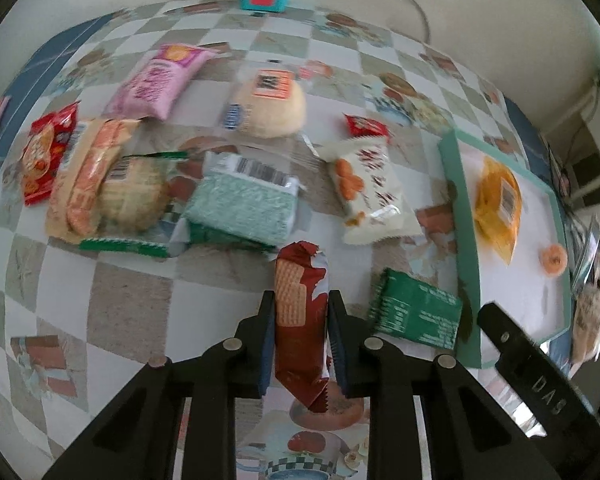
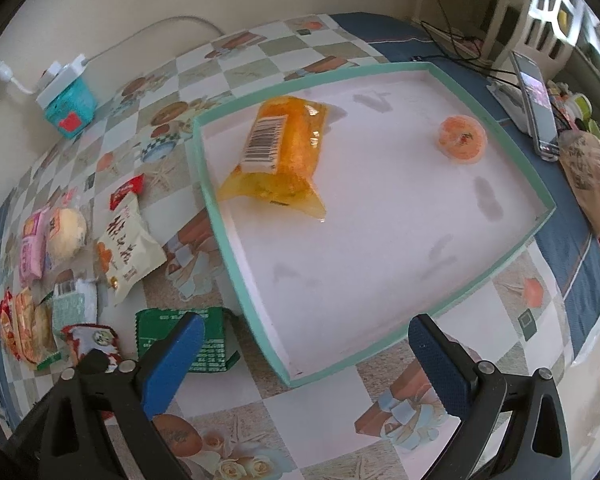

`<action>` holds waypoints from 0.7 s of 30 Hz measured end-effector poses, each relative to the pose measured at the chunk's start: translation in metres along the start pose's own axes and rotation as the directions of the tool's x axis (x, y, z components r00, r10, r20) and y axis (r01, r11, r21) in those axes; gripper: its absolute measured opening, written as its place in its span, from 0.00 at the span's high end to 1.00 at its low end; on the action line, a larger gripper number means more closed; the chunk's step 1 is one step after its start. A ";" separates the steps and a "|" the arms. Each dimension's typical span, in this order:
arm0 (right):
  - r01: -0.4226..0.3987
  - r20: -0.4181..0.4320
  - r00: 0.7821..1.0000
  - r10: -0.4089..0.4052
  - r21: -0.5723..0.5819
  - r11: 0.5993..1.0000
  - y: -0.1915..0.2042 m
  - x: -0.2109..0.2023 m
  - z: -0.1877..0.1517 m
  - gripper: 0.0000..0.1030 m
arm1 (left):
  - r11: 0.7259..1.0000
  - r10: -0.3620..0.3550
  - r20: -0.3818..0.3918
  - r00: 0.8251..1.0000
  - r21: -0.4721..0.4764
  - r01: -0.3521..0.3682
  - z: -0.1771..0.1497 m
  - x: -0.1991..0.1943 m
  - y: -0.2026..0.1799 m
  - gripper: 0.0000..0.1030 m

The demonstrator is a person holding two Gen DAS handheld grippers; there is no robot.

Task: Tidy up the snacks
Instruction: 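Grasp the red wafer pack with the left tool while the right tool grasps the green biscuit pack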

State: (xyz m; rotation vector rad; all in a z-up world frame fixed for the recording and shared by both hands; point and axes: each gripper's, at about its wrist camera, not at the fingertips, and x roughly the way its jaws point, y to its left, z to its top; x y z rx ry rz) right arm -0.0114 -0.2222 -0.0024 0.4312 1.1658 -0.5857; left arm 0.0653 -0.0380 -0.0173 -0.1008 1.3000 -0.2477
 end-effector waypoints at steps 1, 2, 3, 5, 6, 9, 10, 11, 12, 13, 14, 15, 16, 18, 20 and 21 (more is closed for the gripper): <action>-0.005 0.000 1.000 0.005 -0.015 1.000 0.004 0.000 -0.001 0.00 | 1.000 0.000 0.004 1.000 -0.017 0.000 0.000 -0.001 0.004 0.75; -0.010 -0.001 1.000 0.010 -0.028 1.000 0.007 0.001 -0.002 0.00 | 0.999 0.001 0.008 1.000 -0.033 -0.001 0.001 -0.001 0.007 0.75; -0.019 -0.004 1.000 0.019 -0.043 0.999 0.011 0.001 -0.002 0.00 | 0.999 0.003 0.011 1.000 -0.050 -0.002 0.001 -0.002 0.012 0.75; -0.046 -0.015 0.999 0.045 -0.074 0.996 0.020 0.003 -0.004 0.00 | 0.997 0.007 0.016 1.000 -0.081 -0.005 0.001 -0.004 0.019 0.75; -0.059 -0.022 0.998 0.057 -0.087 0.995 0.023 0.004 -0.005 0.00 | 0.995 0.015 0.023 1.000 -0.098 -0.013 0.002 -0.006 0.024 0.75; -0.102 -0.036 0.995 0.098 -0.124 0.987 0.035 0.005 -0.009 0.00 | 0.991 0.022 0.037 0.999 -0.130 -0.018 0.003 -0.010 0.032 0.75; -0.130 -0.041 0.991 0.125 -0.133 0.983 0.039 0.005 -0.010 0.00 | 0.990 0.025 0.042 0.999 -0.138 -0.019 0.003 -0.011 0.034 0.75; -0.154 -0.045 0.988 0.150 -0.137 0.979 0.042 0.004 -0.010 0.00 | 0.989 0.029 0.044 0.999 -0.143 -0.023 0.003 -0.011 0.036 0.75; -0.182 -0.051 0.983 0.176 -0.137 0.974 0.044 0.004 -0.011 0.01 | 0.989 0.031 0.046 0.998 -0.148 -0.024 0.003 -0.012 0.037 0.75; -0.209 -0.057 0.978 0.203 -0.137 0.968 0.046 0.004 -0.011 0.01 | 0.988 0.030 0.047 0.998 -0.153 -0.023 0.004 -0.012 0.038 0.75; -0.228 -0.064 0.973 0.221 -0.139 0.964 0.048 0.005 -0.012 0.01 | 0.987 0.029 0.046 0.999 -0.156 -0.022 0.004 -0.012 0.040 0.75; -0.231 -0.064 0.973 0.224 -0.144 0.962 0.049 0.005 -0.012 0.02 | 0.987 0.028 0.046 0.999 -0.158 -0.021 0.004 -0.012 0.040 0.75; -0.227 -0.061 0.973 0.221 -0.148 0.962 0.050 0.005 -0.012 0.04 | 0.987 0.026 0.046 0.999 -0.161 -0.019 0.004 -0.012 0.041 0.75; -0.227 -0.057 0.974 0.221 -0.147 0.963 0.049 0.005 -0.011 0.07 | 0.986 0.024 0.046 0.999 -0.164 -0.016 0.004 -0.012 0.040 0.75; -0.234 -0.049 0.972 0.229 -0.142 0.962 0.046 0.002 -0.010 0.11 | 0.986 0.022 0.045 0.999 -0.167 -0.014 0.004 -0.011 0.040 0.75; -0.236 -0.040 0.972 0.233 -0.142 0.961 0.045 0.000 -0.009 0.11 | 0.986 0.021 0.045 0.999 -0.167 -0.013 0.004 -0.011 0.040 0.75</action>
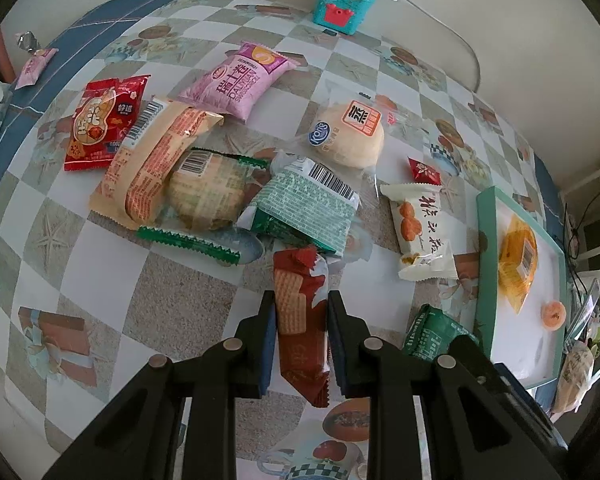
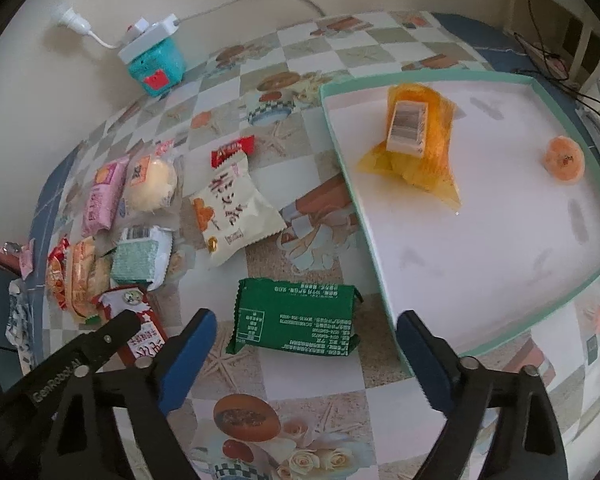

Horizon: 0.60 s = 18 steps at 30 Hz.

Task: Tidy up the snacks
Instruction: 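Grasp the red wafer pack with the left tool while the right tool grasps the green biscuit pack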

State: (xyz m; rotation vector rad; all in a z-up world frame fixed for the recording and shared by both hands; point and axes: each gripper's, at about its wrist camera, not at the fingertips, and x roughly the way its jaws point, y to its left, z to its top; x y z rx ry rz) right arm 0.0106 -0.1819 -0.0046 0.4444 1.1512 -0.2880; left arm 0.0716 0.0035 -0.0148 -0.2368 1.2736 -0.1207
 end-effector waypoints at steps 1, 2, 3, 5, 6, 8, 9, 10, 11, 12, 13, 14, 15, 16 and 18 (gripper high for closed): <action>-0.005 0.011 1.000 0.005 0.000 1.000 0.000 -0.003 0.000 0.12 | 1.000 -0.002 0.000 1.000 -0.001 0.002 0.000 -0.001 0.001 0.75; -0.012 0.018 1.000 0.012 -0.002 1.000 0.001 -0.005 0.001 0.12 | 1.000 -0.003 -0.001 1.000 -0.003 0.003 0.000 -0.001 0.001 0.75; -0.022 0.025 0.999 0.022 -0.008 1.000 0.003 -0.006 0.001 0.12 | 1.000 -0.004 -0.002 1.000 -0.004 0.004 0.000 0.000 0.002 0.75; -0.038 0.021 0.999 0.038 -0.021 0.999 0.005 -0.006 0.001 0.16 | 1.000 -0.006 -0.004 1.000 -0.004 0.006 -0.001 -0.001 0.002 0.75; -0.045 0.015 0.999 0.045 -0.026 0.999 0.007 -0.005 0.000 0.18 | 1.000 -0.006 -0.006 1.000 -0.005 0.006 0.000 0.000 0.002 0.75; -0.048 0.005 0.999 0.048 -0.038 0.998 0.011 -0.003 -0.002 0.18 | 1.000 -0.006 -0.010 1.000 -0.009 0.006 0.000 0.001 0.003 0.75; -0.049 0.002 0.999 0.049 -0.044 0.998 0.012 -0.002 -0.003 0.18 | 1.000 -0.005 -0.012 1.000 -0.011 0.005 0.000 0.001 0.003 0.75; -0.049 -0.003 0.999 0.049 -0.050 0.998 0.013 -0.001 -0.003 0.19 | 1.000 -0.004 -0.014 1.000 -0.013 0.003 0.000 0.002 0.003 0.75; -0.047 -0.007 0.999 0.047 -0.052 0.998 0.013 0.000 -0.003 0.19 | 1.000 -0.003 -0.016 1.000 -0.014 0.003 0.000 0.003 0.003 0.75; -0.042 -0.012 0.999 0.042 -0.052 0.998 0.013 0.002 -0.004 0.19 | 1.000 -0.002 -0.018 1.000 -0.014 0.002 0.000 0.003 0.003 0.75; -0.038 -0.014 0.999 0.037 -0.052 0.998 0.013 0.004 -0.004 0.19 | 1.000 -0.002 -0.018 1.000 -0.015 0.001 0.000 0.003 0.003 0.75; -0.031 -0.017 0.999 0.030 -0.053 0.998 0.013 0.006 -0.004 0.19 | 1.000 -0.002 -0.019 1.000 -0.015 0.001 0.000 0.004 0.003 0.75; -0.026 -0.018 1.000 0.025 -0.053 0.998 0.013 0.008 -0.004 0.19 | 1.000 -0.002 -0.020 1.000 -0.016 0.001 0.000 0.004 0.003 0.75; -0.021 -0.021 1.000 0.020 -0.055 0.998 0.013 0.010 -0.003 0.19 | 1.000 -0.002 -0.020 1.000 -0.016 0.001 0.000 0.004 0.003 0.75; -0.022 -0.035 0.999 0.020 -0.052 0.998 0.013 0.015 -0.003 0.19 | 1.000 -0.001 -0.023 1.000 -0.017 0.001 0.000 0.005 0.003 0.75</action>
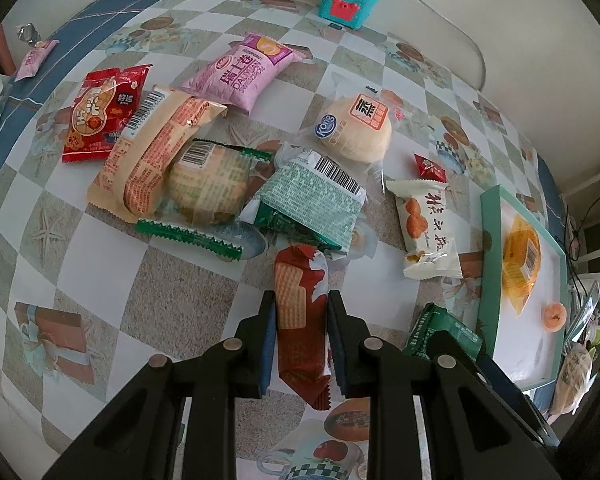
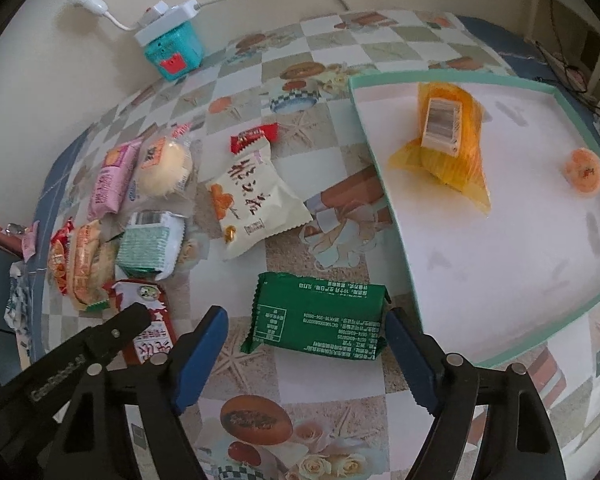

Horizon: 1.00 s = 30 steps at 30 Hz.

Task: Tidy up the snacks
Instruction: 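Grasp the red wafer pack with the left tool while the right tool grasps the green biscuit pack, then carry both packs over the white tray and open both tools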

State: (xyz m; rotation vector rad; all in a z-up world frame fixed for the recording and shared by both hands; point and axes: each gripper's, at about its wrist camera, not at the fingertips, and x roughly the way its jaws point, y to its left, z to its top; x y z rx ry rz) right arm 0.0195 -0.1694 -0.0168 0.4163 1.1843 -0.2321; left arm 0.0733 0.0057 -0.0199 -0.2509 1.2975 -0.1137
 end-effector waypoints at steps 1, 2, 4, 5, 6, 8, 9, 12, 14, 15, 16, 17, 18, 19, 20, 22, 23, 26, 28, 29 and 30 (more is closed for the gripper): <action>-0.002 -0.009 1.000 0.002 0.004 1.000 0.000 0.003 0.000 0.19 | 1.000 0.000 -0.001 1.000 -0.001 0.000 0.000 0.001 0.000 0.75; -0.001 -0.013 1.000 0.001 0.004 1.000 0.000 0.005 0.000 0.19 | 1.000 0.000 -0.002 1.000 -0.002 0.000 0.000 0.001 0.000 0.75; 0.004 -0.023 1.000 -0.004 0.001 1.000 0.001 0.009 0.000 0.19 | 1.000 0.000 -0.003 1.000 -0.002 0.000 0.000 0.001 0.000 0.75; 0.007 -0.026 1.000 -0.007 -0.002 1.000 0.002 0.011 0.000 0.19 | 1.000 0.000 -0.004 1.000 -0.002 0.000 0.001 0.001 0.001 0.75; 0.008 -0.028 1.000 -0.009 -0.006 1.000 0.003 0.012 0.000 0.19 | 1.000 0.000 -0.004 1.000 -0.002 0.000 0.001 0.001 0.000 0.75; 0.005 -0.027 1.000 -0.005 -0.018 1.000 0.006 0.012 0.000 0.21 | 1.000 0.001 -0.004 1.000 -0.002 -0.001 0.001 0.002 0.000 0.75; 0.005 -0.027 1.000 -0.006 -0.023 1.000 0.008 0.013 0.000 0.24 | 1.000 0.000 -0.005 1.000 -0.002 0.000 0.001 0.002 0.000 0.75; 0.010 -0.036 0.999 -0.011 -0.029 1.000 0.009 0.016 0.000 0.26 | 1.000 0.002 -0.005 1.000 -0.002 -0.002 0.001 0.002 0.000 0.75; 0.009 -0.042 0.999 -0.010 -0.024 1.000 0.008 0.018 0.000 0.26 | 1.000 0.004 -0.006 1.000 -0.002 -0.004 0.002 0.003 0.000 0.75; 0.005 -0.044 0.999 -0.006 -0.022 1.000 0.008 0.020 0.000 0.26 | 1.000 0.006 -0.006 1.000 -0.001 -0.006 0.002 0.004 0.000 0.75; 0.005 -0.044 0.999 -0.006 -0.024 1.000 0.009 0.020 0.001 0.26 | 1.000 0.007 -0.007 1.000 0.001 -0.007 0.002 0.004 0.000 0.75; 0.008 -0.043 0.999 -0.010 -0.028 1.000 0.010 0.021 0.001 0.26 | 1.000 0.008 -0.008 1.000 0.002 -0.008 0.002 0.005 0.000 0.75; 0.013 -0.043 0.999 -0.014 -0.034 0.999 0.012 0.022 0.001 0.26 | 1.000 0.010 -0.010 1.000 0.003 -0.009 0.002 0.006 0.000 0.75; 0.019 -0.042 0.999 -0.021 -0.041 0.999 0.013 0.023 0.000 0.26 | 1.000 0.012 -0.010 1.000 0.002 -0.012 0.002 0.007 0.000 0.75; 0.023 -0.042 0.999 -0.025 -0.046 0.999 0.014 0.024 0.000 0.26 | 1.000 0.010 -0.012 1.000 0.001 -0.010 0.002 0.008 0.000 0.75; 0.030 -0.043 0.999 -0.032 -0.056 0.998 0.017 0.028 0.000 0.26 | 1.000 0.010 -0.017 1.000 0.000 -0.010 0.002 0.009 0.000 0.75; 0.035 -0.042 0.998 -0.038 -0.061 0.998 0.018 0.029 -0.001 0.27 | 1.000 0.011 -0.018 1.000 0.000 -0.011 0.002 0.010 0.000 0.75; 0.044 -0.040 0.998 -0.047 -0.071 0.997 0.020 0.030 -0.002 0.29 | 1.000 0.012 -0.017 1.000 -0.004 -0.012 0.003 0.010 -0.001 0.75; 0.040 -0.037 0.998 -0.042 -0.063 0.997 0.019 0.029 -0.002 0.31 | 1.000 0.007 -0.016 1.000 -0.010 -0.007 0.003 0.010 0.000 0.75; 0.038 -0.034 0.999 -0.040 -0.059 0.998 0.019 0.028 -0.001 0.32 | 1.000 0.007 -0.015 1.000 -0.011 -0.007 0.002 0.010 0.000 0.75; 0.036 -0.031 0.999 -0.038 -0.056 0.998 0.018 0.027 -0.001 0.32 | 1.000 0.005 -0.015 1.000 -0.012 -0.005 0.002 0.009 0.000 0.75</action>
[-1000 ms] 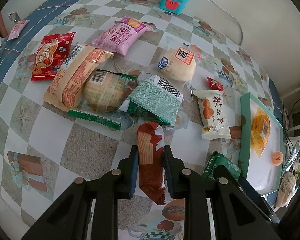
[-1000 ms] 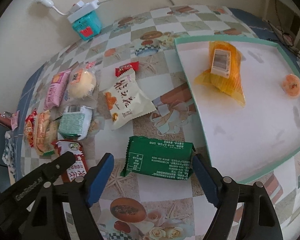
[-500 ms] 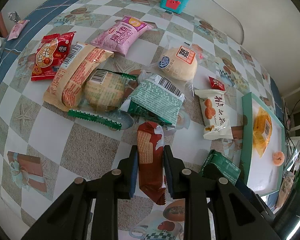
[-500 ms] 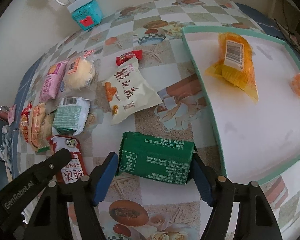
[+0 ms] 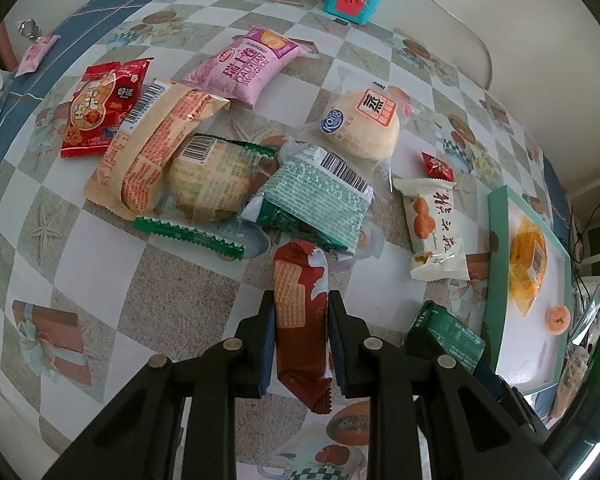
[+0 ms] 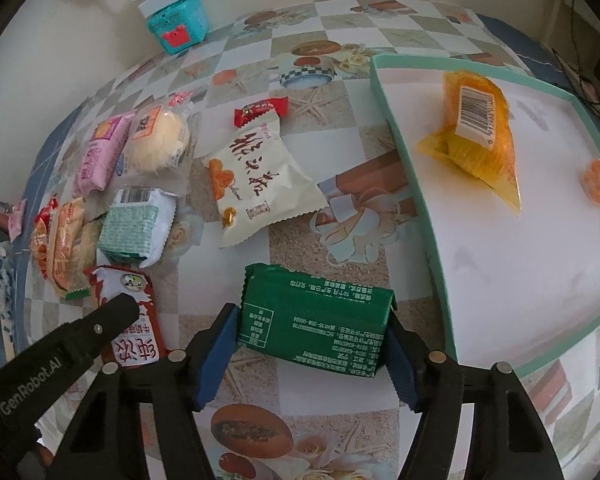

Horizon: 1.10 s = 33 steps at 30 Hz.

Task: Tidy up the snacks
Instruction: 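Carry both packs over the white tray and open both tools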

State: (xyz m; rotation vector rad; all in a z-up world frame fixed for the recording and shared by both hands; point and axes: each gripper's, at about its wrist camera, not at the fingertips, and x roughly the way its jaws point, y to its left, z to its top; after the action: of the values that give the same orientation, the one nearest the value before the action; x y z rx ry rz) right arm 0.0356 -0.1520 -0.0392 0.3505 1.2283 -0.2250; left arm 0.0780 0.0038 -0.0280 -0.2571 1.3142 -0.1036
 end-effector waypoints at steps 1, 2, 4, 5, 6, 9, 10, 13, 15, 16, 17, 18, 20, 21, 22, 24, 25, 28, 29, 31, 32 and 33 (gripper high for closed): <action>-0.001 0.002 1.000 0.001 0.002 1.000 -0.001 0.000 0.001 0.33 | 1.000 -0.002 0.001 1.000 -0.002 0.002 0.000 -0.001 0.001 0.75; -0.002 0.002 1.000 0.002 0.005 1.000 -0.001 0.000 0.001 0.33 | 1.000 -0.004 0.005 1.000 -0.005 0.004 -0.001 -0.003 0.001 0.75; -0.010 0.004 1.000 0.010 0.013 1.000 -0.004 -0.002 0.002 0.34 | 1.000 -0.009 0.017 1.000 -0.008 0.009 -0.001 -0.007 0.002 0.75; -0.012 0.004 1.000 0.012 0.018 1.000 -0.006 -0.003 0.002 0.35 | 1.000 -0.010 0.023 1.000 -0.007 0.010 -0.001 -0.009 0.002 0.75; -0.013 0.007 1.000 0.012 0.022 1.000 -0.008 -0.005 0.002 0.36 | 1.000 -0.012 0.030 0.999 -0.007 0.013 -0.001 -0.012 0.003 0.76; -0.019 0.022 1.000 0.018 0.028 0.999 -0.013 -0.013 0.003 0.36 | 1.000 -0.028 0.040 0.999 -0.006 0.028 -0.001 -0.018 0.003 0.76; -0.023 0.025 0.999 0.022 0.029 0.999 -0.014 -0.015 0.003 0.36 | 0.999 -0.033 0.044 0.999 -0.006 0.033 0.000 -0.019 0.003 0.76; -0.035 0.035 0.999 0.033 0.042 0.999 -0.016 -0.021 0.003 0.36 | 0.999 -0.036 0.060 0.998 -0.003 0.036 0.000 -0.026 0.003 0.76; -0.042 0.053 0.998 0.040 0.048 0.998 -0.019 -0.028 0.003 0.36 | 0.999 -0.041 0.076 0.996 -0.005 0.042 0.001 -0.032 0.003 0.76; -0.045 0.067 0.997 0.041 0.051 0.998 -0.019 -0.033 0.003 0.36 | 0.999 -0.044 0.086 0.995 -0.004 0.045 0.001 -0.035 0.003 0.76; -0.045 0.078 0.996 0.041 0.052 0.998 -0.019 -0.037 0.002 0.36 | 0.999 -0.046 0.095 0.994 -0.003 0.047 0.001 -0.037 0.001 0.76; -0.044 0.090 0.995 0.040 0.052 0.998 -0.019 -0.041 0.003 0.36 | 0.999 -0.045 0.102 0.994 0.001 0.045 0.001 -0.040 0.000 0.76; -0.038 0.111 0.993 0.032 0.055 0.998 -0.018 -0.046 0.004 0.36 | 0.999 -0.039 0.109 0.993 0.012 0.038 0.001 -0.042 -0.004 0.76; -0.038 0.118 0.993 0.031 0.059 0.998 -0.019 -0.049 0.004 0.36 | 0.999 -0.037 0.109 0.993 0.017 0.035 0.001 -0.042 -0.006 0.76; -0.039 0.121 0.992 0.031 0.065 0.997 -0.020 -0.050 0.005 0.36 | 0.999 -0.036 0.109 0.993 0.021 0.034 0.001 -0.040 -0.008 0.76; -0.042 0.125 0.992 0.031 0.083 0.996 -0.025 -0.053 0.006 0.36 | 0.999 -0.037 0.110 0.993 0.030 0.034 0.001 -0.040 -0.012 0.76; -0.037 0.130 0.991 0.025 0.096 0.995 -0.029 -0.055 0.006 0.36 | 0.999 -0.036 0.114 0.993 0.036 0.032 0.001 -0.041 -0.015 0.76; -0.009 0.165 0.986 -0.014 0.133 0.991 -0.043 -0.066 0.007 0.36 | 0.998 -0.034 0.128 0.991 0.056 0.027 -0.001 -0.043 -0.023 0.76; -0.006 0.175 0.984 -0.020 0.149 0.989 -0.048 -0.069 0.008 0.36 | 0.998 -0.033 0.129 0.991 0.063 0.025 -0.002 -0.043 -0.027 0.76; 0.009 0.192 0.980 -0.046 0.191 0.981 -0.062 -0.076 0.009 0.36 | 0.997 -0.036 0.129 0.991 0.079 0.026 -0.005 -0.044 -0.035 0.76; 0.029 0.198 0.978 -0.071 0.210 0.977 -0.068 -0.078 0.010 0.36 | 0.996 -0.040 0.129 0.991 0.089 0.029 -0.007 -0.044 -0.039 0.76; 0.048 0.204 0.974 -0.097 0.230 0.972 -0.075 -0.081 0.010 0.36 | 0.994 -0.047 0.129 0.991 0.103 0.033 -0.008 -0.044 -0.046 0.76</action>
State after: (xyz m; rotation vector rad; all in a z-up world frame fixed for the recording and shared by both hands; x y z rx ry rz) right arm -0.0083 -0.2272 0.0298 0.4640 1.0052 -0.4557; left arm 0.0618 -0.0316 0.0227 -0.2010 1.1693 -0.1835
